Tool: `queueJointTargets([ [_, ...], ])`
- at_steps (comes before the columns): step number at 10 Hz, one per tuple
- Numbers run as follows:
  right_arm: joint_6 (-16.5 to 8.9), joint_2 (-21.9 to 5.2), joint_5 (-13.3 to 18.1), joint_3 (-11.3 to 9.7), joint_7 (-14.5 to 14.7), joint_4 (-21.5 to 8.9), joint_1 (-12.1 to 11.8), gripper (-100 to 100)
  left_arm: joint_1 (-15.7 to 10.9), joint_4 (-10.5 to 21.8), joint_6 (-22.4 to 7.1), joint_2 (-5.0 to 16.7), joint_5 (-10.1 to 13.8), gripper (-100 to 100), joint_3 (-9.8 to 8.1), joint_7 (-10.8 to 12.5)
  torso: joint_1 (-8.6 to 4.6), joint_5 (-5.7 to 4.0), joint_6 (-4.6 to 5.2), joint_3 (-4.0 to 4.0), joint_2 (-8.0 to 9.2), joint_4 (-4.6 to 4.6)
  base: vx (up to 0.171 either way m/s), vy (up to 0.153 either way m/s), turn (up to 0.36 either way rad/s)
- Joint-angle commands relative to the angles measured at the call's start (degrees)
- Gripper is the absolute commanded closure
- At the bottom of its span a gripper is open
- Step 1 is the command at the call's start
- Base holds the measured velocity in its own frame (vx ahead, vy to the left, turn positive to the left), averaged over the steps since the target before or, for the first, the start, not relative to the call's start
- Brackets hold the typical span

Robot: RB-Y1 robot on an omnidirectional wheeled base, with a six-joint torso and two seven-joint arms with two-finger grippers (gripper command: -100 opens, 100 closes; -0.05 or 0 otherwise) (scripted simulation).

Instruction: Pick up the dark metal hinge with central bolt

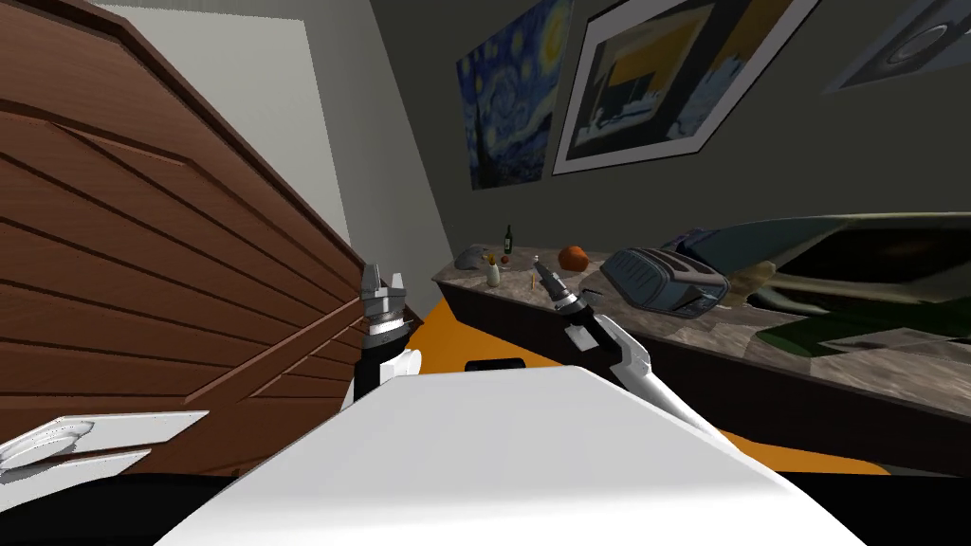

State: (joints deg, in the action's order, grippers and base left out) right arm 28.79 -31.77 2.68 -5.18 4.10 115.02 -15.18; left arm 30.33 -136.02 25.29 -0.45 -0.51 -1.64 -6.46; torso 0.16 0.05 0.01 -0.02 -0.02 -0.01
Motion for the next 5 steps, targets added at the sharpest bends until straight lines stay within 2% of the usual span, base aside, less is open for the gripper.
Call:
queueJointTargets([
  [1, 0.4, -1.9, 0.5, -0.3, 0.3, -1.0, 0.2, -100, 0.0, 0.0, 0.0, 0.0, 0.0, 0, 0.0, 0.0, 0.0, 0.0, 0.0, 0.0, 0.0, 0.0, 0.016, 0.036, 0.101],
  [2, 1.0, -4.1, 1.4, -0.9, 0.6, -3.1, 0.7, -100, 0.0, 0.0, 0.0, 0.0, 0.0, 0, 0.0, 0.0, -0.02, 0.0, 0.03, 0.01, 0.02, 0.0, 0.018, 0.038, 0.184],
  [3, 1.0, -4.9, 1.4, -0.9, 0.6, -3.1, 0.7, -100, 0.0, 0.0, 0.0, 0.0, 0.0, 0, 0.0, 0.0, -0.01, 0.0, 0.0, 0.01, 0.01, 0.0, 0.017, 0.025, 0.072],
  [4, 1.6, -7.0, 2.5, -1.5, 1.0, -5.2, 1.1, -100, 0.0, 0.0, 0.0, 0.0, 0.0, 0, -0.01, 0.0, -0.05, -0.01, 0.04, 0.01, 0.03, 0.01, 0.025, 0.03, 0.139],
  [5, 1.6, -8.0, 2.5, -1.5, 1.0, -5.2, 1.1, -100, 0.0, 0.0, 0.0, 0.0, 0.0, 0, 0.0, 0.0, -0.05, -0.01, 0.01, 0.0, 0.0, 0.0, 0.025, 0.021, 0.088],
])
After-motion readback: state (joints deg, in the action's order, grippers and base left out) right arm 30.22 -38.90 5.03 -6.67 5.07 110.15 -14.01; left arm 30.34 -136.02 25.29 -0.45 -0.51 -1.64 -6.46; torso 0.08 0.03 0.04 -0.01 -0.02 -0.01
